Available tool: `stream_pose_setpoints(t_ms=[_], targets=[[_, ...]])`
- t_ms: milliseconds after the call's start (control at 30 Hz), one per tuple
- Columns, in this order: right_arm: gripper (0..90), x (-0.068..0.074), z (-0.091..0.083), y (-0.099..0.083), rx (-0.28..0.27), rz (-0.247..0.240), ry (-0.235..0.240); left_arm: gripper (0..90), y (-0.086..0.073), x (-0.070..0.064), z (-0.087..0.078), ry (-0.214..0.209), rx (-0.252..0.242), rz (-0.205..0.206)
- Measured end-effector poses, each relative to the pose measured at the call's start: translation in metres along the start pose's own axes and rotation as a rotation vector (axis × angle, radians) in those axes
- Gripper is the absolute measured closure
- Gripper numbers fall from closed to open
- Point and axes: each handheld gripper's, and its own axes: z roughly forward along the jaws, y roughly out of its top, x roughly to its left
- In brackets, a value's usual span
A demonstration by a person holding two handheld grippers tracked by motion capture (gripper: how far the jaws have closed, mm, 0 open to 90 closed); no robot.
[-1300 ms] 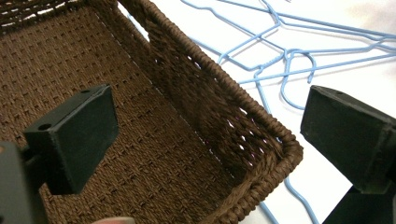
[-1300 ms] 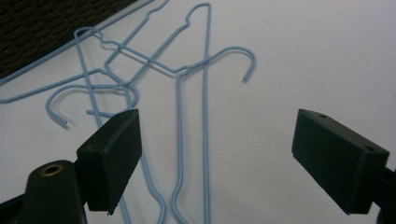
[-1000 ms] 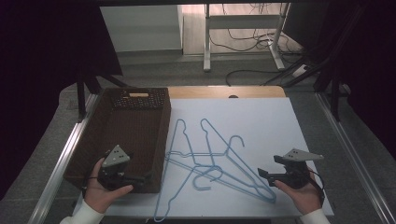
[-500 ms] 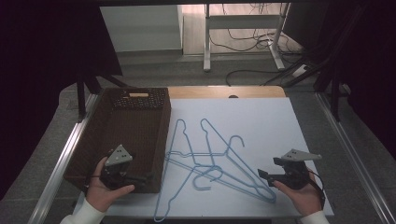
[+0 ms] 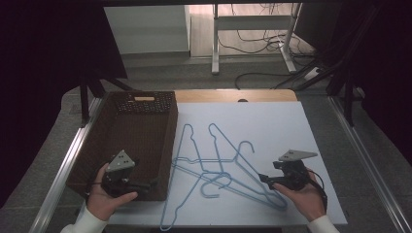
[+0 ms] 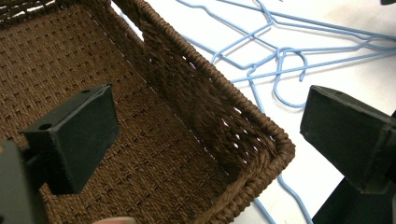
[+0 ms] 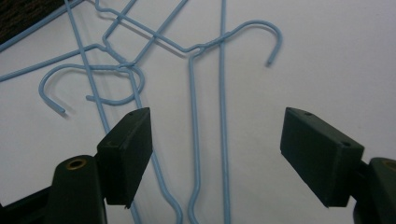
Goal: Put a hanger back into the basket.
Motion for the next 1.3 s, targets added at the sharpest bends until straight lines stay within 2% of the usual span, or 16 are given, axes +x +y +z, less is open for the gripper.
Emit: stream_pose_setpoints(t_ms=[133, 400, 500, 633, 767, 967, 1000, 1133, 1300], targets=[[28.5, 0.006, 0.019, 0.011, 0.049, -0.027, 0.016, 4.6, 0.001, 0.000, -0.002, -0.001, -0.004, -0.004], [34.7, 0.006, 0.038, 0.023, 0.101, -0.021, 0.022, 4.7, 0.002, 0.001, -0.002, 0.008, -0.003, 0.004], [39.4, 0.008, 0.053, 0.030, 0.155, -0.033, 0.019, 4.7, 0.003, 0.000, -0.002, 0.006, -0.002, 0.008], [42.8, 0.011, 0.063, 0.033, 0.199, -0.039, 0.030, 4.7, 0.004, 0.000, 0.000, 0.002, 0.000, 0.011], [48.8, 0.017, 0.074, 0.034, 0.252, -0.076, 0.010, 4.8, 0.004, 0.001, 0.001, 0.000, -0.002, 0.013], [55.8, 0.017, 0.080, 0.034, 0.295, -0.073, 0.000, 4.8, 0.006, 0.001, 0.001, -0.001, -0.006, 0.018], [59.4, 0.016, 0.082, 0.034, 0.316, -0.068, 0.000, 4.8, 0.006, 0.001, 0.001, -0.002, -0.005, 0.018], [62.6, 0.015, 0.083, 0.033, 0.338, -0.062, -0.008, 4.8, 0.006, 0.001, 0.001, -0.003, -0.004, 0.020], [69.8, 0.017, 0.085, 0.034, 0.365, -0.090, -0.041, 4.8, 0.006, 0.001, 0.001, -0.001, -0.006, 0.016]])
